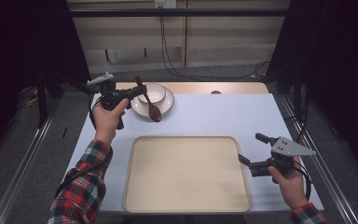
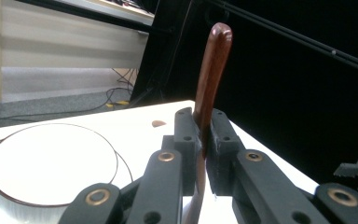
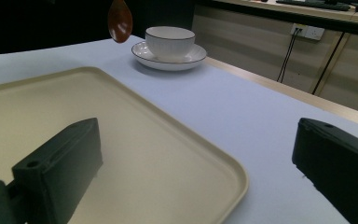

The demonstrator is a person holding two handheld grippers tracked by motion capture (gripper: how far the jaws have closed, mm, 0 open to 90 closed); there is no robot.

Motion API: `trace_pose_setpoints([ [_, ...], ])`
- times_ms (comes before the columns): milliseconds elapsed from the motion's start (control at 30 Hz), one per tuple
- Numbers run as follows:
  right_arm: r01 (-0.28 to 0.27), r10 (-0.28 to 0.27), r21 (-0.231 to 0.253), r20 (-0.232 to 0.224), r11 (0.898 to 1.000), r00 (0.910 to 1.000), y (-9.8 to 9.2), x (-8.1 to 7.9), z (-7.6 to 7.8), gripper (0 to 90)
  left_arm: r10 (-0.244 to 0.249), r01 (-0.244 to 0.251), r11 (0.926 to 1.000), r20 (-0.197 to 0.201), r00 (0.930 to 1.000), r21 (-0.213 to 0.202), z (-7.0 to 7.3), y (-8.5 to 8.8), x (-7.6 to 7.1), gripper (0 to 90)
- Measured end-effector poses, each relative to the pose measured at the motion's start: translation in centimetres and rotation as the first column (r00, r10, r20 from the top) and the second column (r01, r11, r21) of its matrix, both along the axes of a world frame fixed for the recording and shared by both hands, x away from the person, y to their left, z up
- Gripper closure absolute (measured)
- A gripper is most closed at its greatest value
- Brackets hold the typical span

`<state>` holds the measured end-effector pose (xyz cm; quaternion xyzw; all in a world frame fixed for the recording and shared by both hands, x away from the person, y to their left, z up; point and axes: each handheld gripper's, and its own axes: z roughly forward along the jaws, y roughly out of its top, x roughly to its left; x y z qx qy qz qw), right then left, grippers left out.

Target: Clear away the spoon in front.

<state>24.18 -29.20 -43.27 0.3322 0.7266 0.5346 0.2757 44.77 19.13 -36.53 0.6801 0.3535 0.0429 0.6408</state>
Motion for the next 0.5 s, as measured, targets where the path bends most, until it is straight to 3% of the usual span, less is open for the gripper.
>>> trace_pose_setpoints([
  [500, -0.015, 0.015, -0.003, -0.002, 1.0, 0.9999, 0.0, 0.0, 0.0, 1.2, -0.06, 0.06, 0.9982, -0.016, 0.998, -0.001, -0.3, -0.7, -1.6, 84.1],
])
